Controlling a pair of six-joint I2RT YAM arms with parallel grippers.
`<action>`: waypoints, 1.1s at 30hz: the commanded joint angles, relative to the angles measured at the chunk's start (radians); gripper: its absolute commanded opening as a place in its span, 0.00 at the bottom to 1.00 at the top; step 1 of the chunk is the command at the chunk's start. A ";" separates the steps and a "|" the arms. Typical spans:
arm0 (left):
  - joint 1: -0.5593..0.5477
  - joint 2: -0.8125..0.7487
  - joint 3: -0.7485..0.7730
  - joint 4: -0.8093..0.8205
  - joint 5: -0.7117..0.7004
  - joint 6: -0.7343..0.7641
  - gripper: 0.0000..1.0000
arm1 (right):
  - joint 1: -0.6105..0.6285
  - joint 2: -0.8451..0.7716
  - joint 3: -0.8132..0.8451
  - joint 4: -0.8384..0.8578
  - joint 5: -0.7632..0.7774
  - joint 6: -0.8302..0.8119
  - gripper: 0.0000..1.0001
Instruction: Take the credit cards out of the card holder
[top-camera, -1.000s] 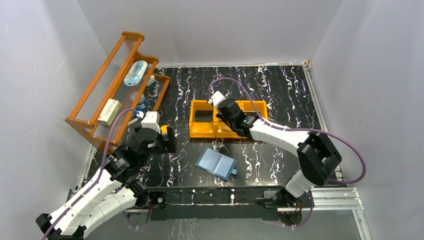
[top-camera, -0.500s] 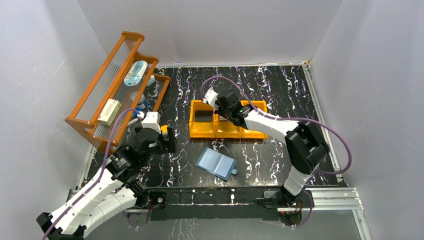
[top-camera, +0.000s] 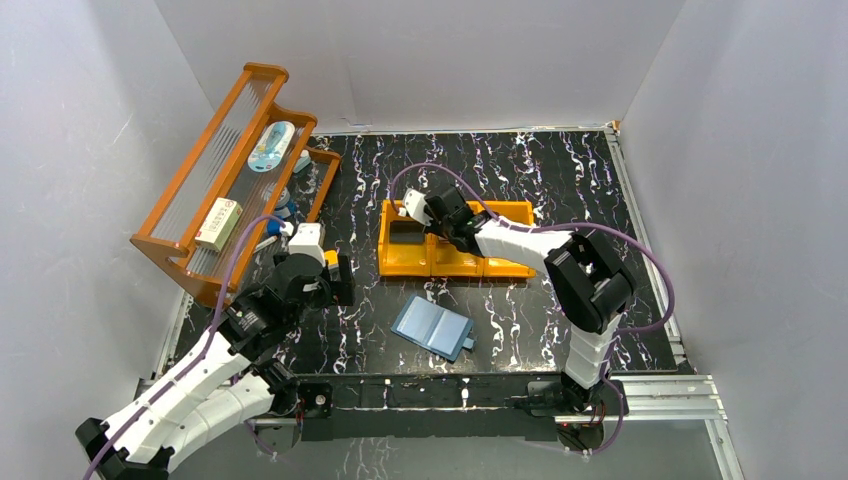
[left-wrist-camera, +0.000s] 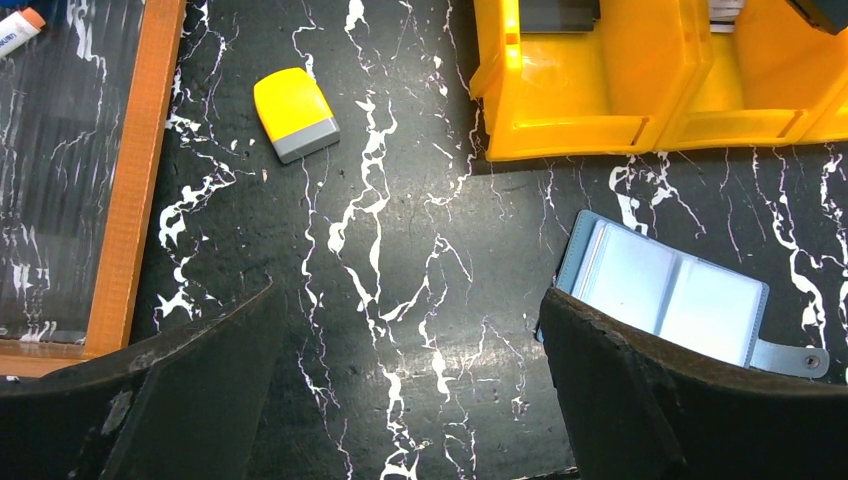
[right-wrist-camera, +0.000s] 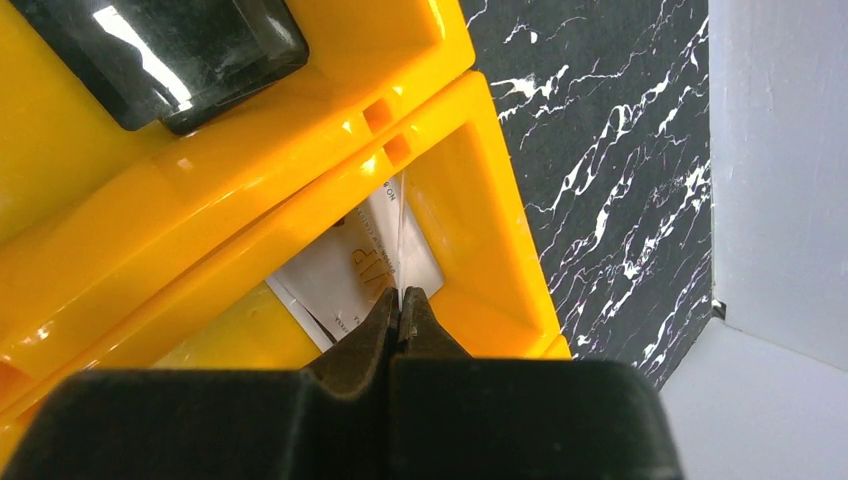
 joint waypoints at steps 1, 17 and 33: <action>0.006 0.007 0.006 -0.002 -0.022 0.003 0.98 | -0.001 0.002 -0.039 0.085 0.005 -0.060 0.03; 0.005 0.009 0.007 -0.004 -0.020 0.000 0.98 | -0.001 -0.032 -0.033 0.034 -0.096 -0.012 0.36; 0.005 0.019 0.011 -0.010 -0.011 -0.002 0.98 | -0.001 -0.432 -0.169 -0.051 -0.259 1.081 0.70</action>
